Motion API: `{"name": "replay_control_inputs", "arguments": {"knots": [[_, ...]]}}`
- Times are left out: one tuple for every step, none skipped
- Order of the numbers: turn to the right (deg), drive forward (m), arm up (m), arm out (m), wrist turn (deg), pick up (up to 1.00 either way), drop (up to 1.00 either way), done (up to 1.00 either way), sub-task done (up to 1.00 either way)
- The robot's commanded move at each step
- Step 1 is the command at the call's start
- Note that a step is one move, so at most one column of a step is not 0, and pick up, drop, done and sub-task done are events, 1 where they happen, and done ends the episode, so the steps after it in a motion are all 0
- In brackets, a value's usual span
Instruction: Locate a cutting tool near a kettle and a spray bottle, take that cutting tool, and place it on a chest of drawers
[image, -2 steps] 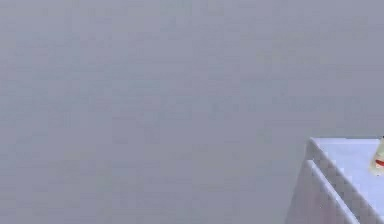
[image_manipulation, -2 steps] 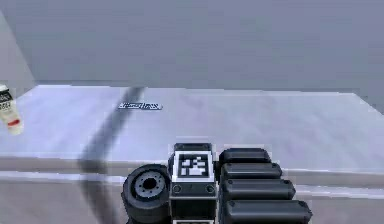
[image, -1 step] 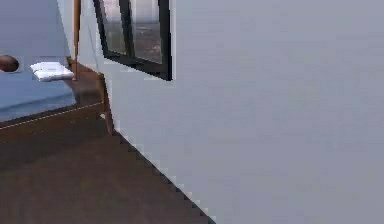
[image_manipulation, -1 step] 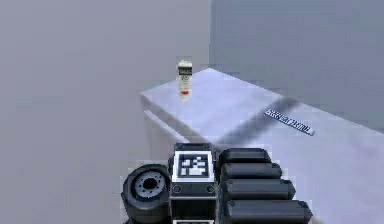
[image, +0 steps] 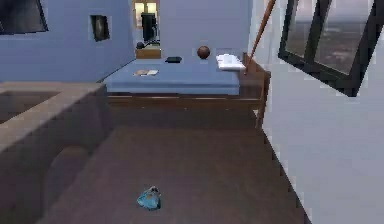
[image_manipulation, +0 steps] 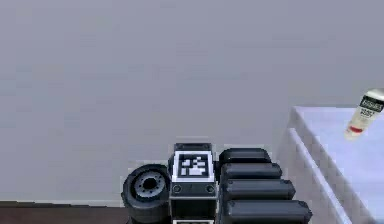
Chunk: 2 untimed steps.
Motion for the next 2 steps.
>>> {"name": "replay_control_inputs", "arguments": {"knots": [[-45.0,0.0,0.0,0.0,0.0,0.0,0.0,0.0,0.0],[-39.0,0.0,0.0,0.0,0.0,0.0,0.0,0.0,0.0]]}}
